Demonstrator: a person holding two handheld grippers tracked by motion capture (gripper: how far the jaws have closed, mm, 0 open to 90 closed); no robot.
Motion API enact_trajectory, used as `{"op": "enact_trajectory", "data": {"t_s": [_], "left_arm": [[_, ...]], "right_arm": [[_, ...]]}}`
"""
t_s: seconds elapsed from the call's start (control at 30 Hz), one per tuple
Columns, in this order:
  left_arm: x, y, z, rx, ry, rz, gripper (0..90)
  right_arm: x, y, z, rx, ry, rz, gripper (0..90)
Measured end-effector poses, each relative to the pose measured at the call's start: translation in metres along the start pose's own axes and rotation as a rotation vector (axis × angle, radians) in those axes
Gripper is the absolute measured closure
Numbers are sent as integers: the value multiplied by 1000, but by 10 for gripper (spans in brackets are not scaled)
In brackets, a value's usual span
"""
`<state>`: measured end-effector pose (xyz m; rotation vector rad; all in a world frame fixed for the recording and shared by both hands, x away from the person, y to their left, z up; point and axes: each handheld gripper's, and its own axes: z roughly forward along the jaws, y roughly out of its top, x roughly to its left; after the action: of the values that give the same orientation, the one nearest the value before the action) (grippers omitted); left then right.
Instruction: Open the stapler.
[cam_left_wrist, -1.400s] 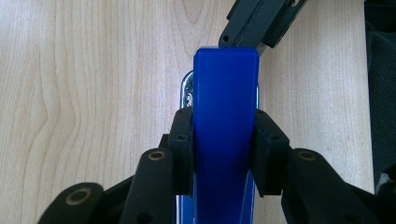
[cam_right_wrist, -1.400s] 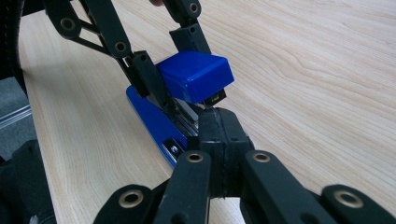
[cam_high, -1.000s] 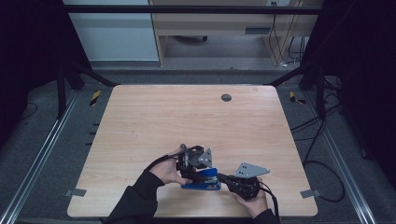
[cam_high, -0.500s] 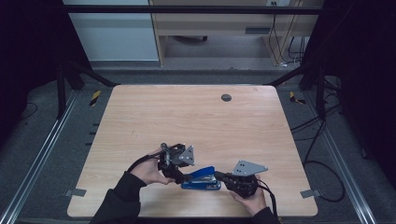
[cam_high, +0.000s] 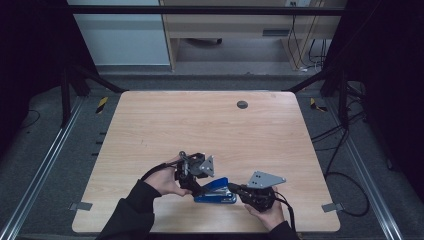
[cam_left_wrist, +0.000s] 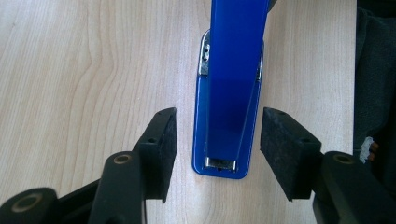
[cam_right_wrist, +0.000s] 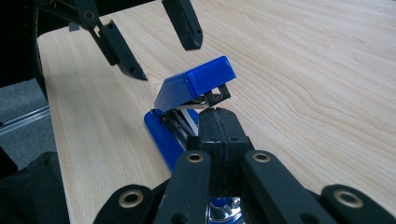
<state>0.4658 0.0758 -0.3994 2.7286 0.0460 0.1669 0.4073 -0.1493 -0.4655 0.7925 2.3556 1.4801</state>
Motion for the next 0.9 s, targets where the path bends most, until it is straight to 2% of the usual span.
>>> {"op": "enact_trajectory", "data": {"t_s": [0.17,0.5,0.73,0.9], "left_arm": [[-1,9,1,15,-5,15,457],[2,34,4,92,-19,51,470],[2,48,7,93,-31,69,494],[3,53,13,124,-46,77,530]], "right_arm": [[0,1,1,0,2,-1,900],[0,1,0,-5,2,-5,900],[1,2,0,-10,2,-9,900],[1,2,0,-16,2,-7,900]]}}
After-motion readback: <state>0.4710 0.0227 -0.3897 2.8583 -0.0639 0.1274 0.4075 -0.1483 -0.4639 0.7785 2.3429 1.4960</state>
